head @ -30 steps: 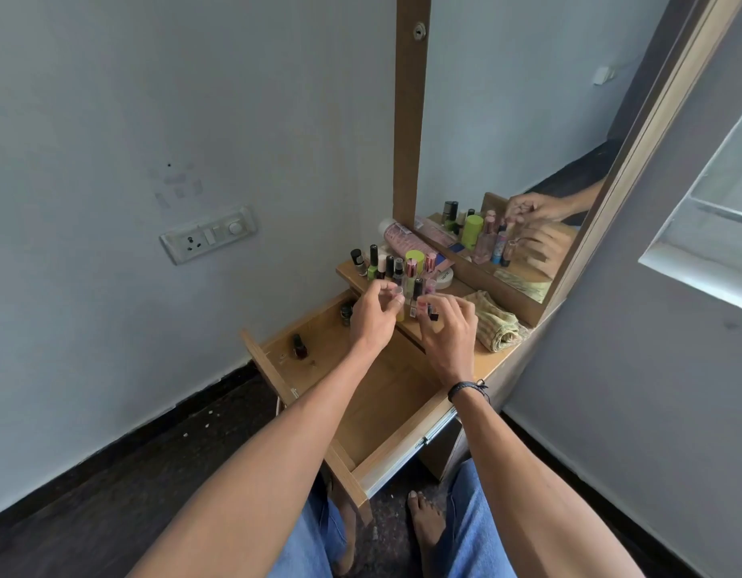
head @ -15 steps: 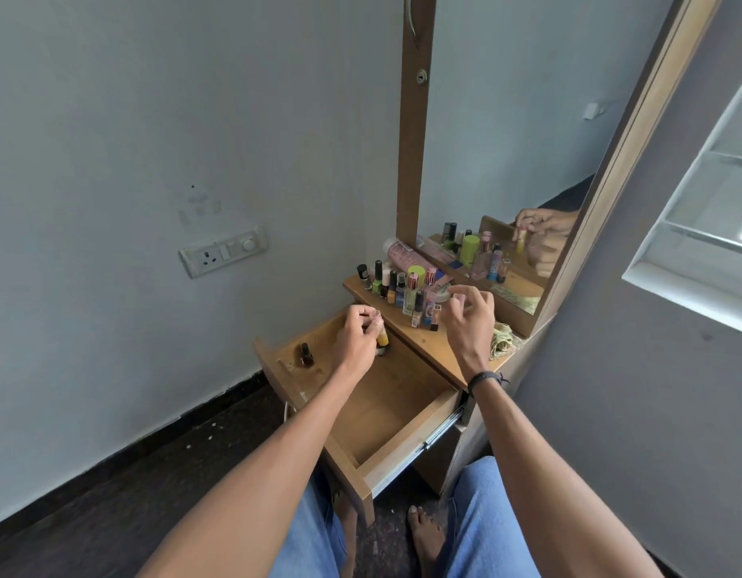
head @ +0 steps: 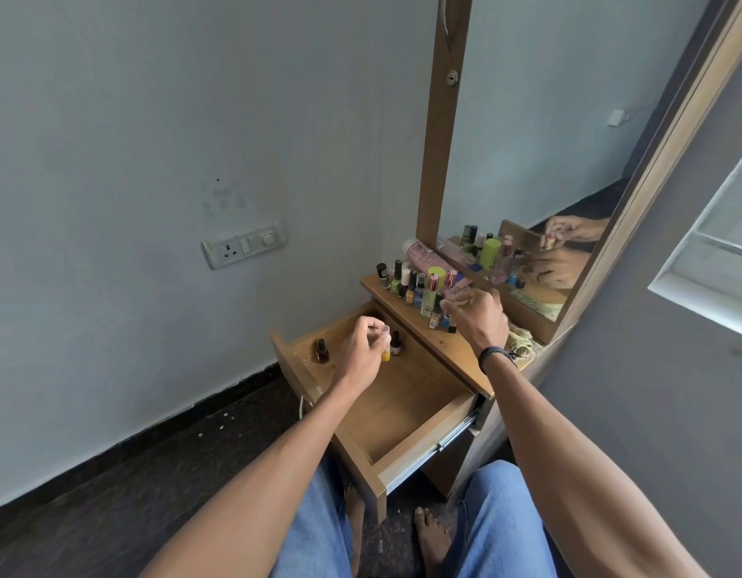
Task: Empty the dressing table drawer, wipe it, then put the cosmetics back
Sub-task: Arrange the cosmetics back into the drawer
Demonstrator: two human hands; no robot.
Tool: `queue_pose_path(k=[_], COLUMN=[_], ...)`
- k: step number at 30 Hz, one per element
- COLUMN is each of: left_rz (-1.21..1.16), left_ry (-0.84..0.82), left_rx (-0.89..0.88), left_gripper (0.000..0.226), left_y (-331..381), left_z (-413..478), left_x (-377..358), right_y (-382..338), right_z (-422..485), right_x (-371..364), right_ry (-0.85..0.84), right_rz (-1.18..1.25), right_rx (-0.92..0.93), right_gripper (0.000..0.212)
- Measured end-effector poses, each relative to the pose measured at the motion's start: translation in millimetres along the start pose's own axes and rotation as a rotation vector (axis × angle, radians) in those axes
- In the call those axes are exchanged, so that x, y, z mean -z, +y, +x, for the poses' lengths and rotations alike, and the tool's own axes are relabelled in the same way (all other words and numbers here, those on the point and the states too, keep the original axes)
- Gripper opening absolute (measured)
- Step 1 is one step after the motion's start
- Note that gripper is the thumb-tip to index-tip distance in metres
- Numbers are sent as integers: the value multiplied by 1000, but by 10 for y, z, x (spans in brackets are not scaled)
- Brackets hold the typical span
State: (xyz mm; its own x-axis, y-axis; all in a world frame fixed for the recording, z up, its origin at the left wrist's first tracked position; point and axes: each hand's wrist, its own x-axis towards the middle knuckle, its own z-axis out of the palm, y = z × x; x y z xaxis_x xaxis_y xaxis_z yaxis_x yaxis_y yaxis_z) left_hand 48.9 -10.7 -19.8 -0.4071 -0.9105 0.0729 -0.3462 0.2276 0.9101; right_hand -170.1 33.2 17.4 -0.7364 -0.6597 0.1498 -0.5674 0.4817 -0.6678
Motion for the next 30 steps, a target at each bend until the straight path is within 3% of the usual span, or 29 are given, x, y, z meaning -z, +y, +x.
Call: queue_pose_path(k=[9, 14, 24, 27, 30], left_rz=[72, 54, 190, 311, 499], left_ry=[55, 97, 132, 185, 264], left_rx=[7, 19, 114, 140, 171], left_gripper=[5, 5, 5, 6, 10], left_y=[-222, -326, -469, -517, -576], left_z=[-117, -167, -195, -185, -175], left_x=[264, 361, 437, 485, 542], right_y=[-24, -50, -26, -56, -66], right_z=[-48, -150, -393, -575, -809], right_x=[-28, 22, -87, -193, -398], right_ry=[65, 130, 267, 248, 117], right_rz=[17, 150, 348, 340, 326], right_rx=[12, 97, 184, 250, 330], right_gripper=[29, 19, 22, 20, 16])
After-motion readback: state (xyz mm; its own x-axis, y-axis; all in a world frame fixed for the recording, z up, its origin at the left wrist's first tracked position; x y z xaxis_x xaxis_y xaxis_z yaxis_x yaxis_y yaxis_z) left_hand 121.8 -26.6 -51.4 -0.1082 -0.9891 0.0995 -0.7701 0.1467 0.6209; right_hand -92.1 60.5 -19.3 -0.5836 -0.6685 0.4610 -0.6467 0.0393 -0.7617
